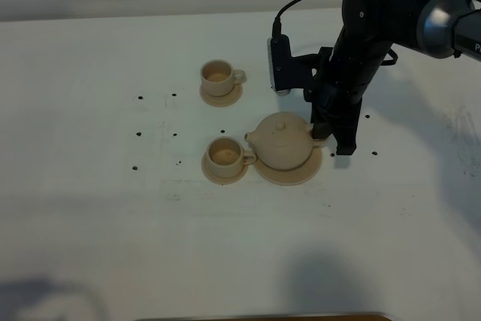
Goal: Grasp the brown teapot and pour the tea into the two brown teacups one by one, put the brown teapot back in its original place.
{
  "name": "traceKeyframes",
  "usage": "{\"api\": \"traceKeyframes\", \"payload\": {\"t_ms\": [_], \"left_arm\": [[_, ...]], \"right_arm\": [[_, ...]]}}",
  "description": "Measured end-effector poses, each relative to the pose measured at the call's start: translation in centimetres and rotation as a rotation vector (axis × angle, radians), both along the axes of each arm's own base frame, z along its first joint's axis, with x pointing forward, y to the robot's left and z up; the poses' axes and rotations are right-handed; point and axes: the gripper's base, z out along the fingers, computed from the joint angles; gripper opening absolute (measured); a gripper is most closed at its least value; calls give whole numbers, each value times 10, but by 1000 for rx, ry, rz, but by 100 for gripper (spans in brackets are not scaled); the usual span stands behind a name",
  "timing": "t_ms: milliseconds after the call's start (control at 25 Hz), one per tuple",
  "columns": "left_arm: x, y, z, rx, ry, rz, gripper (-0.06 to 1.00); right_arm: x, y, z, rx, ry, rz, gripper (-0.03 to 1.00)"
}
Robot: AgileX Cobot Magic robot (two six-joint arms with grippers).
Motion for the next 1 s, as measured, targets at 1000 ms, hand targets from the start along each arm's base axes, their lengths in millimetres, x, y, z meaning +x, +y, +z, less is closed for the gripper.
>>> {"api": "traceKeyframes", "payload": {"t_ms": [1000], "left_arm": [[0,0,0,0,0,0,12]], "right_arm": [[-16,15,33,-42,-63,22,8]]}}
